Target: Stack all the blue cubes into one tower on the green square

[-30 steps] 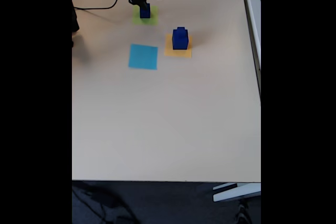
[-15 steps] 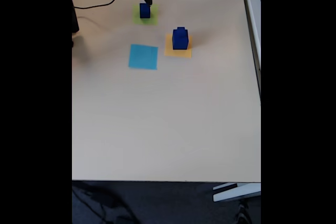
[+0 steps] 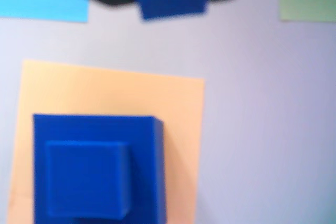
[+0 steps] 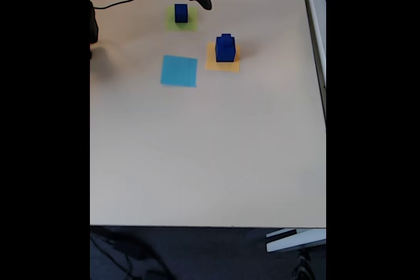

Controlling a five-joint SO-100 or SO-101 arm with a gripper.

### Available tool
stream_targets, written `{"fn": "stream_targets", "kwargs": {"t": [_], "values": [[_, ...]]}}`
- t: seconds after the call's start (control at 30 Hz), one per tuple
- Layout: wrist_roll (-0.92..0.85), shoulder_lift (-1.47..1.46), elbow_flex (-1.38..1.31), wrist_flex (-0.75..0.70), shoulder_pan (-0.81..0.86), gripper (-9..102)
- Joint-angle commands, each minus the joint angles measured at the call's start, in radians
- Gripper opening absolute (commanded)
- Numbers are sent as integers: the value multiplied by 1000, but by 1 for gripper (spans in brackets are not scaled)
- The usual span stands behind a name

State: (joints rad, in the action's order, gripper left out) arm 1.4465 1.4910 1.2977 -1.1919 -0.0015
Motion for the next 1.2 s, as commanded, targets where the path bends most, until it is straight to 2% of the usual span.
{"fn": "stream_targets", "kwargs": {"t": [0.0,0.27,0.63,1.17], "values": [[-44,-6,-74,-2,52,0],[-75,-150,-172,-3,109,0],[-58,-313,-380,-5,98,0],[-29,-414,-448,28,57,0]]}}
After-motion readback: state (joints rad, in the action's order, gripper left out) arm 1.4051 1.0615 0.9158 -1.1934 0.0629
